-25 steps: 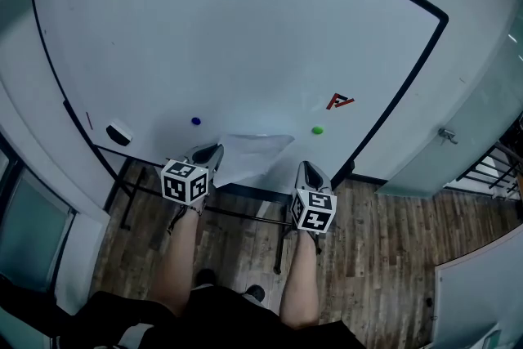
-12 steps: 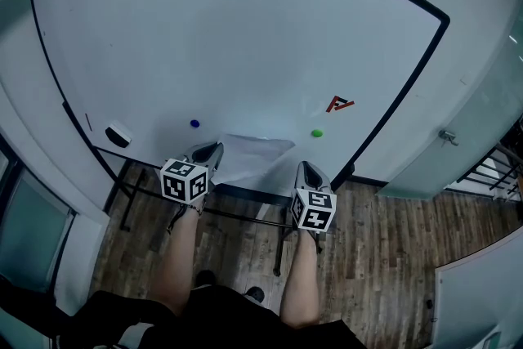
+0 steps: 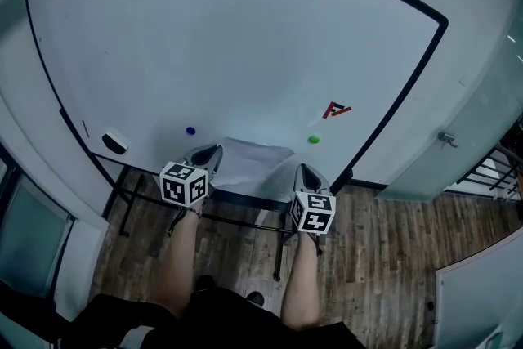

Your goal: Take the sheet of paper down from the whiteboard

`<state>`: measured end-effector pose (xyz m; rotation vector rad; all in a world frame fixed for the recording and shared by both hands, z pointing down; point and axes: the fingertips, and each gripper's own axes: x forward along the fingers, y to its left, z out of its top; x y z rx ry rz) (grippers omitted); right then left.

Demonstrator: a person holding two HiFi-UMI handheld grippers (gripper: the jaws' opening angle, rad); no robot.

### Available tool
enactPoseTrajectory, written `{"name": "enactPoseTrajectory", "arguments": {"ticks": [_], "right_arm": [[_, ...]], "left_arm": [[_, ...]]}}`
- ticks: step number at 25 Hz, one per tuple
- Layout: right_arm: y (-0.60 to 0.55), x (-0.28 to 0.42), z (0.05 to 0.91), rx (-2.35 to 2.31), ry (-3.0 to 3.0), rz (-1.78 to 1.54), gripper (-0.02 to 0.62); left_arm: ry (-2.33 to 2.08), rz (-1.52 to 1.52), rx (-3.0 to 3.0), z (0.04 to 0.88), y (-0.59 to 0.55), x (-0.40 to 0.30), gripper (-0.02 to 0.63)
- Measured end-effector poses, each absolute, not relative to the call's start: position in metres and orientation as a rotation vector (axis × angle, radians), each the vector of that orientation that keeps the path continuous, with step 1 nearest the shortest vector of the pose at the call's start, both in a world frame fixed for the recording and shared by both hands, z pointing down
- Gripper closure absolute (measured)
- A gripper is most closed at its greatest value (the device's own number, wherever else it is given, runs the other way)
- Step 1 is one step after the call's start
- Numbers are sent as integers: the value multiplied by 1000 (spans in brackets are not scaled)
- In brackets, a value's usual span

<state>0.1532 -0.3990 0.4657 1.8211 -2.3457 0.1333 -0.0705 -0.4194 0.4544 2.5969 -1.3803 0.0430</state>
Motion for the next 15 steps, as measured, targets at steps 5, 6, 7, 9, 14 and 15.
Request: {"name": "enactPoseTrajectory", "arguments": {"ticks": [5, 6, 7, 9, 14, 15], "right_arm": [[-405, 152, 467, 1814, -2347, 134, 571], [-406, 152, 467, 1810, -2349, 133, 571], [-407, 151, 467, 1809, -2350, 133, 571], [-409, 151, 468, 1810, -2350, 134, 571], [-411, 149, 469, 1804, -2352, 137, 571], [-412, 149, 469, 1803, -2353, 136, 571]], "left_arm": [[-1390, 40, 2588, 455, -425, -73, 586], [-1393, 40, 2585, 455, -426, -74, 586], [-1393, 40, 2582, 455, -427, -74, 586], [-1392, 42, 2581, 455, -427, -74, 586], [-1391, 43, 2581, 456, -428, -74, 586], [-1391, 44, 2580, 457, -429, -75, 586]]}}
